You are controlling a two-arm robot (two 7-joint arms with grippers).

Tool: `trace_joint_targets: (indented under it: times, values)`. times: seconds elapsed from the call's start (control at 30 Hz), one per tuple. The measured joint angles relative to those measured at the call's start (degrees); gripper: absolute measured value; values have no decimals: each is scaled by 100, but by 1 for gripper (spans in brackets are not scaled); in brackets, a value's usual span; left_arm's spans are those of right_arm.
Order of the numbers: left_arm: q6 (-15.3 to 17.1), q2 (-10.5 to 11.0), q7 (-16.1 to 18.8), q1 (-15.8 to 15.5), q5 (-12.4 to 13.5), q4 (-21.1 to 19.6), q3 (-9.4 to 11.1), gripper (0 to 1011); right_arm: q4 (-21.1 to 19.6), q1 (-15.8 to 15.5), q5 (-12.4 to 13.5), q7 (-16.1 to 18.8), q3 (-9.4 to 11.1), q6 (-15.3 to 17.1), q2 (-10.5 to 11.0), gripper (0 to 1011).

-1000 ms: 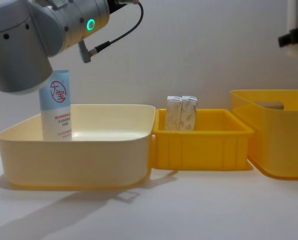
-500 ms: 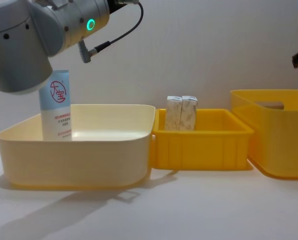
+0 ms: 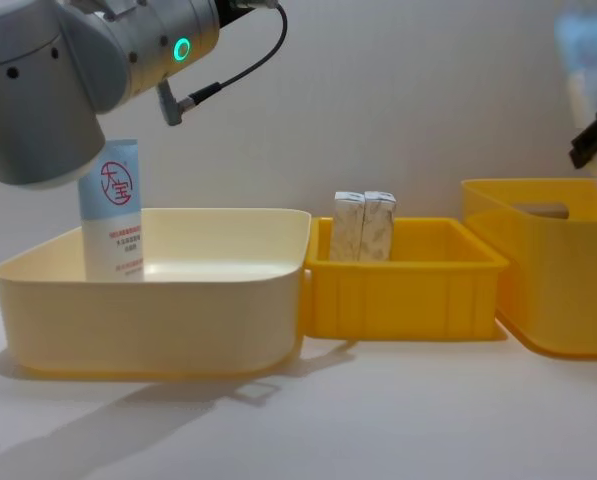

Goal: Bimanual collaborative sorting of washing and personal care products

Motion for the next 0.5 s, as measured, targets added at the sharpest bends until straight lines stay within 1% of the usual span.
trace_joint_targets:
  times: [0.03, 0.07, 0.1, 0.13, 0.17, 0.2, 0.23, 0.27, 0.3, 0.37, 0.43, 0.47, 0.5]
  values:
    - [0, 1, 0, 0, 0, 0, 0, 1003, 77, 65, -4, 75, -54, 32, 7, 738]
    - [0, 0, 0, 0, 0, 0, 0, 1003, 137, 112, -9, 156, -93, 61, 9, 748]
    - [0, 1, 0, 0, 0, 0, 0, 1003, 273, 213, -23, 338, -176, 122, 12, 797]
    - [0, 0, 0, 0, 0, 0, 0, 1003, 436, 338, -34, 502, -280, 165, 12, 811]
    - [0, 0, 0, 0, 0, 0, 0, 1003, 436, 338, -34, 502, -280, 165, 12, 825]
    - [0, 1, 0, 0, 0, 0, -1, 1003, 581, 446, -51, 698, -366, 215, 10, 847]
    - [0, 0, 0, 0, 0, 0, 0, 1003, 661, 500, -56, 751, -414, 220, 7, 898]
    - [0, 1, 0, 0, 0, 0, 0, 1003, 730, 552, -67, 832, -457, 243, 4, 913]
    - [0, 0, 0, 0, 0, 0, 0, 1003, 873, 650, -78, 1009, -538, 271, -6, 959]
    - [0, 1, 0, 0, 0, 0, 0, 1003, 1084, 803, -95, 1220, -660, 308, -19, 1000]
    - [0, 1, 0, 0, 0, 0, -1, 1003, 1242, 912, -110, 1390, -751, 339, -28, 1001]
    - [0, 1, 0, 0, 0, 0, 0, 1003, 1242, 912, -110, 1390, -751, 339, -28, 1001]
    - [0, 0, 0, 0, 0, 0, -1, 1003, 1338, 979, -117, 1486, -802, 355, -36, 1001]
